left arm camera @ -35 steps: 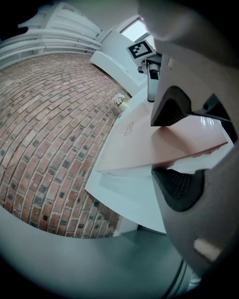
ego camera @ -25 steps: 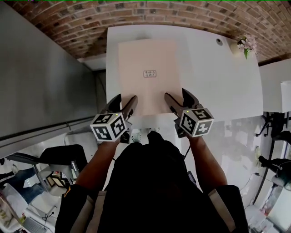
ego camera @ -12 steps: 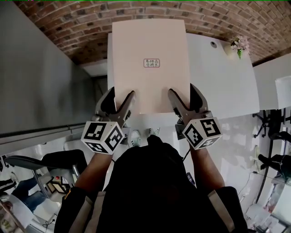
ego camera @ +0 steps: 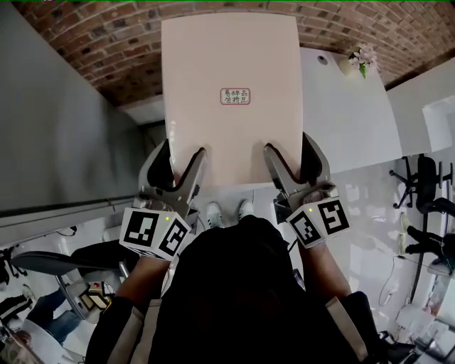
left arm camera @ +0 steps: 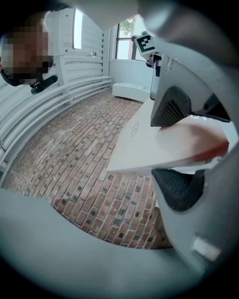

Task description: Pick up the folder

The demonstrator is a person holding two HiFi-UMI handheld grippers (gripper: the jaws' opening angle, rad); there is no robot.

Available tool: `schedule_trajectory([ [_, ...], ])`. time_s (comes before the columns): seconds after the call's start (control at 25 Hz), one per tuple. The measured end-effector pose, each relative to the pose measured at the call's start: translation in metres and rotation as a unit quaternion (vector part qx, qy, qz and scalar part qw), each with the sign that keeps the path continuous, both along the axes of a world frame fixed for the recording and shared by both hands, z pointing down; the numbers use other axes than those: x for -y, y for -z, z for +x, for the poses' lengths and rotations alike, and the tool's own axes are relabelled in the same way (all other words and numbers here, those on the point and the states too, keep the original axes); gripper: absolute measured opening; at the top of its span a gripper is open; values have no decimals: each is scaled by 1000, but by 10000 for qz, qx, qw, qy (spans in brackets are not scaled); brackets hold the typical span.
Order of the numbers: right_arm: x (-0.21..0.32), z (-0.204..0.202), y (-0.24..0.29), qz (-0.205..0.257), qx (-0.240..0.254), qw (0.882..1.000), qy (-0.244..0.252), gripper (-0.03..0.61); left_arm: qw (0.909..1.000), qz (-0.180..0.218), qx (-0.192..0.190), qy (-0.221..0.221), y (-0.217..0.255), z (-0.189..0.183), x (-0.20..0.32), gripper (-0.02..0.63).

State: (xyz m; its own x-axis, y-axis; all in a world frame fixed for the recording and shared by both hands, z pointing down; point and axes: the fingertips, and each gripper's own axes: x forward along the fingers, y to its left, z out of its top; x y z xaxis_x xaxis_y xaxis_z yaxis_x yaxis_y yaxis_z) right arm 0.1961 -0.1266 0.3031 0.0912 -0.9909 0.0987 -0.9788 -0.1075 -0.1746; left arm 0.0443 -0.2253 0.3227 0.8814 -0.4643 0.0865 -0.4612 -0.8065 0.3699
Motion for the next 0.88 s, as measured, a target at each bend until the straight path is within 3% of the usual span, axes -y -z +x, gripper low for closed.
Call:
schedule_trajectory([
  [0.32, -37, -7, 12, 193, 82, 9998, -28, 308, 9995, 310, 2, 33, 20, -8, -35, 284],
  [0.88, -105, 5, 35, 487, 153, 9979, 410, 308, 9965, 578, 22, 600, 48, -5, -117, 286],
])
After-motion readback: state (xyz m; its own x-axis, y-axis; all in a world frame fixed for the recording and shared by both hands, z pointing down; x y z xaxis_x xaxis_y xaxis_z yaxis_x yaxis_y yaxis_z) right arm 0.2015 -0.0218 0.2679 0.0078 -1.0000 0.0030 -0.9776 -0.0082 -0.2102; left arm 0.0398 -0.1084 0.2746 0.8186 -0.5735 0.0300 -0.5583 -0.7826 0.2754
